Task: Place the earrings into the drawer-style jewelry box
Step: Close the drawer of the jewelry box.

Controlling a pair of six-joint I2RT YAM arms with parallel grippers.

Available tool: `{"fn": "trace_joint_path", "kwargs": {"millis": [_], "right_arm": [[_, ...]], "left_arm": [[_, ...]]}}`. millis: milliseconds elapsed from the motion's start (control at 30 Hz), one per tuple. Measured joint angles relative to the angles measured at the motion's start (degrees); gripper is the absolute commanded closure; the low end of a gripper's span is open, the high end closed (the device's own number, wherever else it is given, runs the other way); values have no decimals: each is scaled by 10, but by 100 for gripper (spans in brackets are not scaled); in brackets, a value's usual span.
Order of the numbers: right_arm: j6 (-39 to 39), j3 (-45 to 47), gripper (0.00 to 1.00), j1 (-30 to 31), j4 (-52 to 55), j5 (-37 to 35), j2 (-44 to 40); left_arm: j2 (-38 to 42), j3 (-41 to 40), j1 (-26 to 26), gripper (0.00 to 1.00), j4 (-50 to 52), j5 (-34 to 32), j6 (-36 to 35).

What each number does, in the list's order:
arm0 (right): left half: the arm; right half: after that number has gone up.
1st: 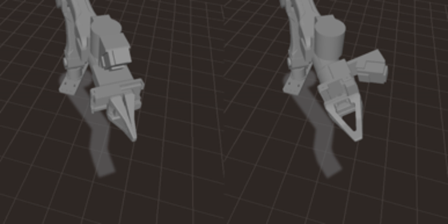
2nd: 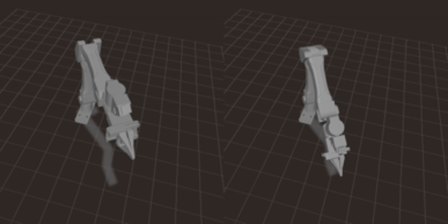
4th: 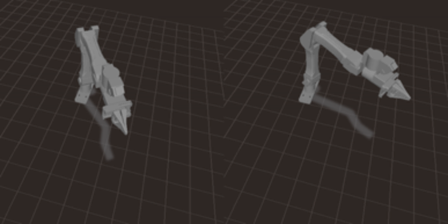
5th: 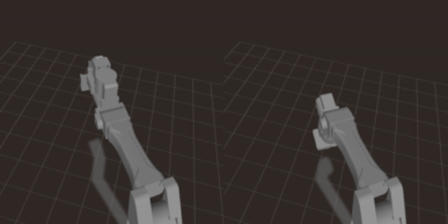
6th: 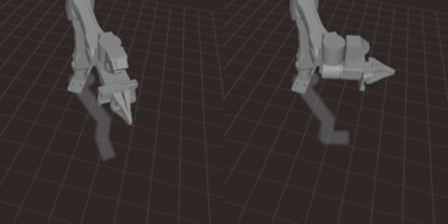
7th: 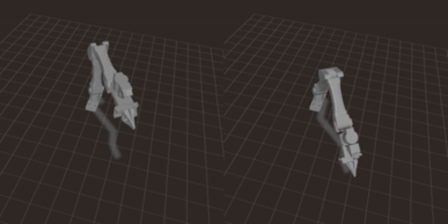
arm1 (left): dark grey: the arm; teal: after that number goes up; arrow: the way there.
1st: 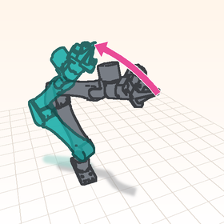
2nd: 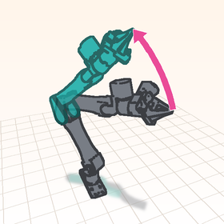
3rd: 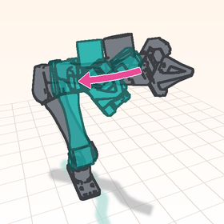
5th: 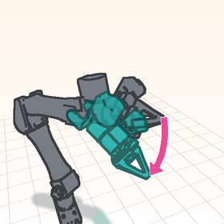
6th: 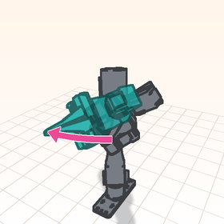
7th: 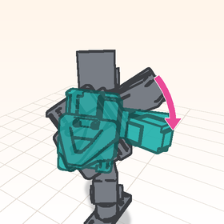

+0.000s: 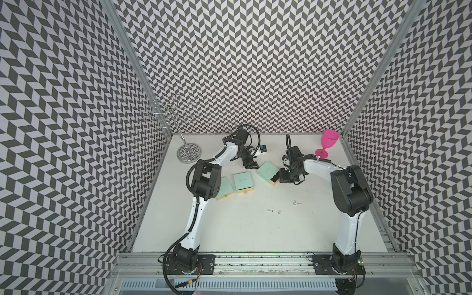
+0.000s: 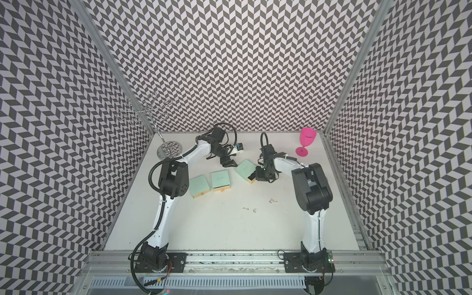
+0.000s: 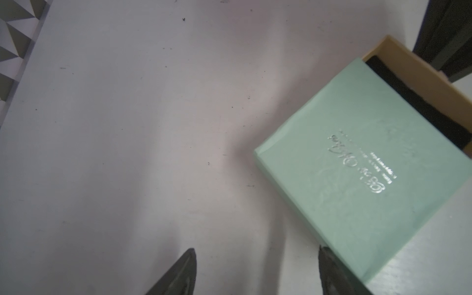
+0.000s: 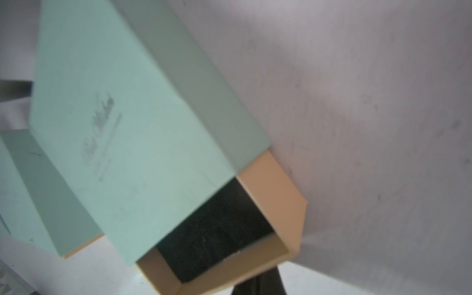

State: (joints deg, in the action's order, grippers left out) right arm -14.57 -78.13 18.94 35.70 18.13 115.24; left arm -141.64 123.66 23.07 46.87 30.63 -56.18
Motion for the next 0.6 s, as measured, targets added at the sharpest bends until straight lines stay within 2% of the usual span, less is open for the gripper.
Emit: {"fn": "trace_joint_path", "kwargs": {"millis": [433,600], "right_arm": [[2,-66,93,2,5,29,37],[3,-68,89,3,11,30,42]], "left_arm": [[0,0,5,22,9,0,-7],[0,0,3,16,8,-3,-7]]}}
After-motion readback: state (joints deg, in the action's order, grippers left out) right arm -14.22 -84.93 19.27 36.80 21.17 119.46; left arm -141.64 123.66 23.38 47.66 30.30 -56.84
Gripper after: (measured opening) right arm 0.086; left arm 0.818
